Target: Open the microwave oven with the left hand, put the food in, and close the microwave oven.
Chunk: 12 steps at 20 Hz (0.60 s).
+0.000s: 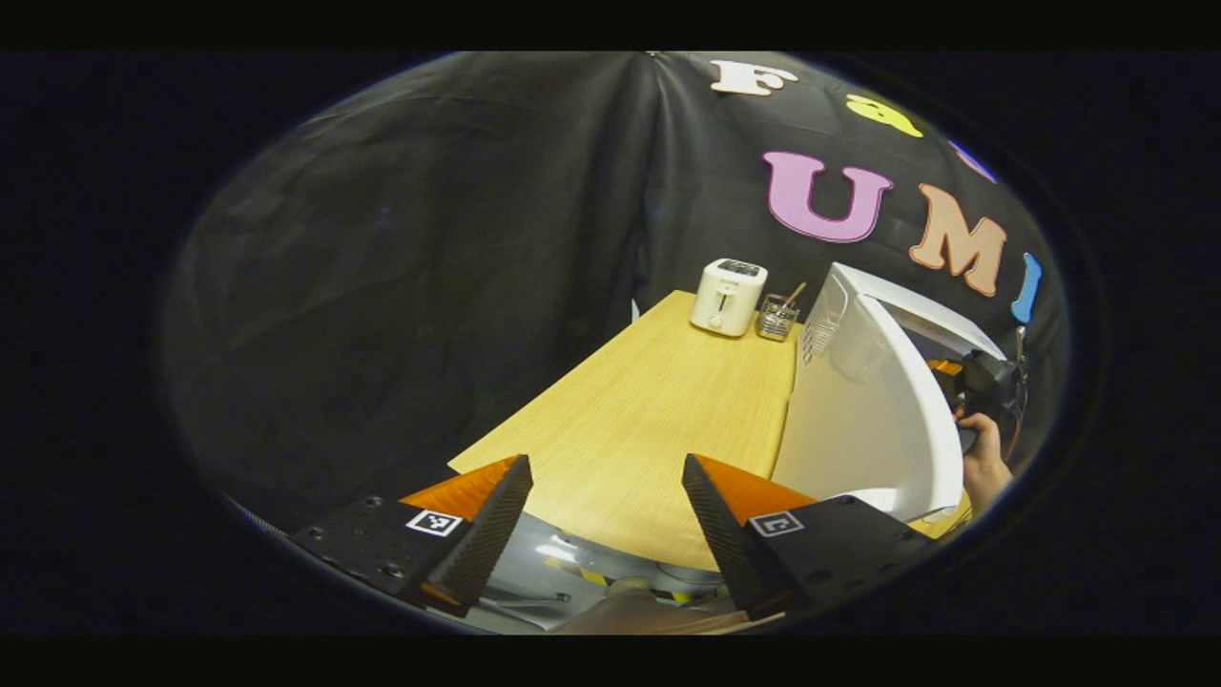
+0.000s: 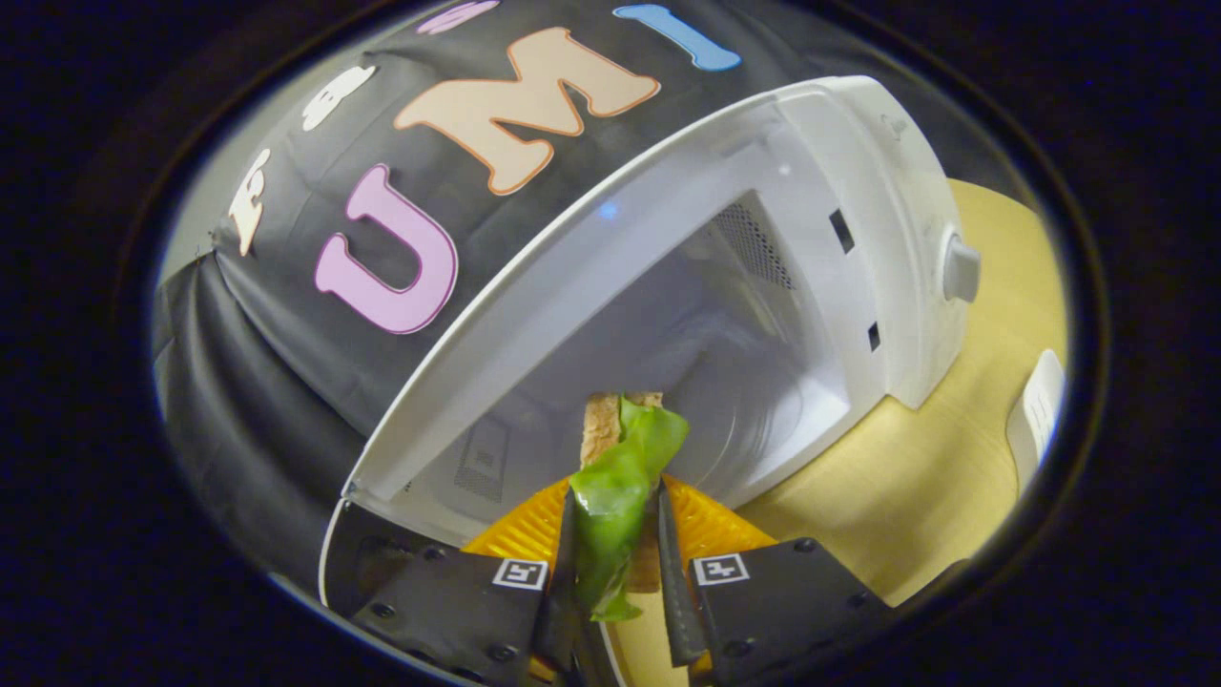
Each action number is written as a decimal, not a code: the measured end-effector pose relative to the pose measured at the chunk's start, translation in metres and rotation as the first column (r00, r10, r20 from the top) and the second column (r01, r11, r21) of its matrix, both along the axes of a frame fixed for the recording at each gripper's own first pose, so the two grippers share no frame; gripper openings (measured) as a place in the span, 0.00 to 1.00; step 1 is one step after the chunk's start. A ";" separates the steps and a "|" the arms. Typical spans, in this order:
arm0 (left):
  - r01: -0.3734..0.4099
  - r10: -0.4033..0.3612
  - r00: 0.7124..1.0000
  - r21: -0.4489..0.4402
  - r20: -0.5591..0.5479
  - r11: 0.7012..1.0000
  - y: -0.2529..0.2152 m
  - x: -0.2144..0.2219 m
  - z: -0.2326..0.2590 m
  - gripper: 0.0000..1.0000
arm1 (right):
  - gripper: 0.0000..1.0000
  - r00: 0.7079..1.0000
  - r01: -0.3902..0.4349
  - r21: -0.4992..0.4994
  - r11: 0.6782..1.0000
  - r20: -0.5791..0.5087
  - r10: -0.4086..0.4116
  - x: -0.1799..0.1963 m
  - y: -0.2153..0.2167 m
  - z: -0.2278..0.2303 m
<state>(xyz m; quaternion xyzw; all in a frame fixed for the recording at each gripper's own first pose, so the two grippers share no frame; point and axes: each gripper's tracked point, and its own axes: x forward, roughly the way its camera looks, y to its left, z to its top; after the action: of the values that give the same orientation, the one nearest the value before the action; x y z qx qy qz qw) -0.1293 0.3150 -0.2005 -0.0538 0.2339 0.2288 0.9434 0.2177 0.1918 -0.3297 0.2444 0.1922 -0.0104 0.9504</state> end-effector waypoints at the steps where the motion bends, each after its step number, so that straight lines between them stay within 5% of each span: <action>1: 0.000 0.000 1.000 -0.001 -0.012 1.000 0.000 -0.002 -0.003 0.93 | 0.33 1.000 0.004 -0.011 1.000 0.010 -0.004 0.006 0.000 0.000; 12: -0.030 0.031 0.997 0.004 -0.075 1.000 0.006 -0.016 -0.012 0.93 | 0.34 0.993 0.098 -0.207 0.973 0.086 -0.082 0.052 -0.022 0.001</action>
<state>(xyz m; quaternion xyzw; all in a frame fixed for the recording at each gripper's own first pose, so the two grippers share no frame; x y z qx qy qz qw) -0.1453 0.3209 -0.2128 -0.0476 0.2682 0.2453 0.9304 0.2700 0.1694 -0.3291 0.1509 0.1419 -0.0645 0.9762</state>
